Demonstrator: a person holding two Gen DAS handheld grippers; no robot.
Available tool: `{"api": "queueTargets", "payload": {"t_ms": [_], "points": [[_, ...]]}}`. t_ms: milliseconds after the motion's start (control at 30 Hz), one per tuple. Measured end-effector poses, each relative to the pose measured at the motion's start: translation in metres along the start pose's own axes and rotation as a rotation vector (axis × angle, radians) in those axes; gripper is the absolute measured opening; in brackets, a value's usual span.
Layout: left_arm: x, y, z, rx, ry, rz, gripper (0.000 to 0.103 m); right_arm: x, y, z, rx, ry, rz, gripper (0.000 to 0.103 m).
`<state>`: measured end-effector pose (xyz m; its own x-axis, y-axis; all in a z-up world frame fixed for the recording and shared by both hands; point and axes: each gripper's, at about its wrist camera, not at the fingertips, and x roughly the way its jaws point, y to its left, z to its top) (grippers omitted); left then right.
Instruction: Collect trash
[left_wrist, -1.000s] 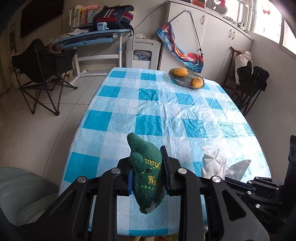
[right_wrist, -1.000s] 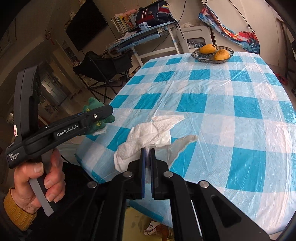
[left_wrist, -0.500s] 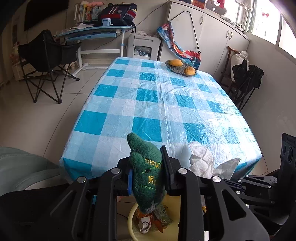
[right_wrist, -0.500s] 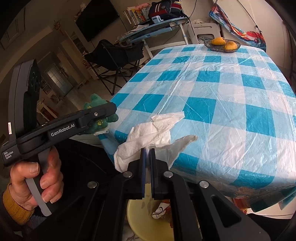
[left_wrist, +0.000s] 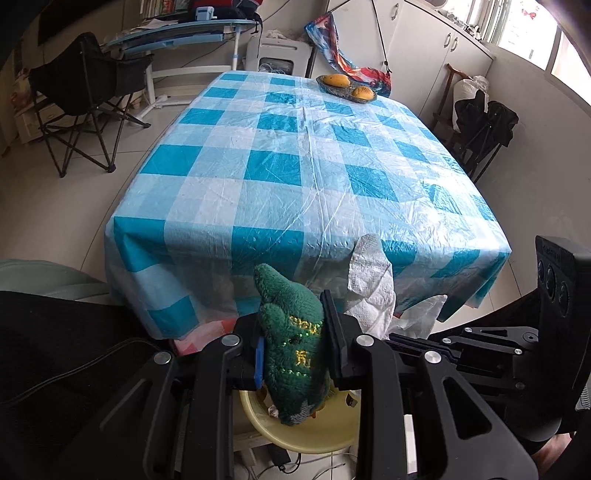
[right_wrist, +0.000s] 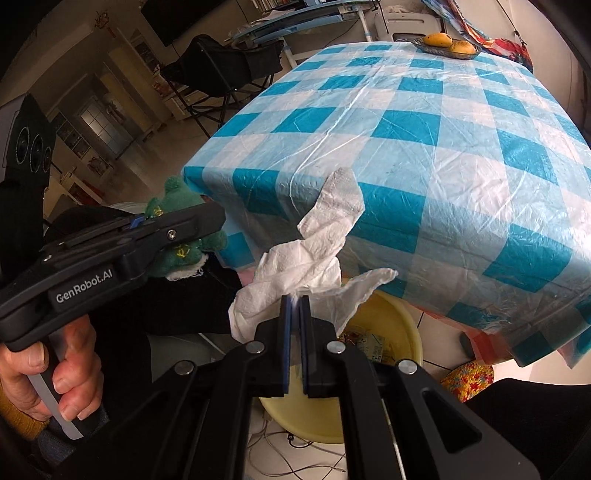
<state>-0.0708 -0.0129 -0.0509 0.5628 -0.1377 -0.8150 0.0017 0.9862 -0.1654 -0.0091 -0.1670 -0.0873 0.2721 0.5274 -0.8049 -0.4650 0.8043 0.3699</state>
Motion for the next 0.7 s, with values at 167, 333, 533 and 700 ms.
{"api": "queueTargets", "payload": {"t_ms": [167, 333, 533, 700], "points": [[0.011, -0.005, -0.015, 0.012, 0.083, 0.009, 0.028, 0.006, -0.004, -0.004, 0.026, 0.035, -0.050, 0.026], [0.010, -0.005, -0.015, 0.020, 0.074, 0.048, 0.043, -0.002, -0.012, -0.002, 0.073, -0.014, -0.073, 0.051], [-0.006, -0.013, -0.011, 0.076, -0.035, 0.137, 0.059, -0.012, -0.016, -0.002, 0.094, -0.063, -0.088, 0.064], [-0.015, -0.018, -0.007, 0.098, -0.096, 0.157, 0.066, -0.021, -0.025, -0.002, 0.123, -0.116, -0.087, 0.068]]}}
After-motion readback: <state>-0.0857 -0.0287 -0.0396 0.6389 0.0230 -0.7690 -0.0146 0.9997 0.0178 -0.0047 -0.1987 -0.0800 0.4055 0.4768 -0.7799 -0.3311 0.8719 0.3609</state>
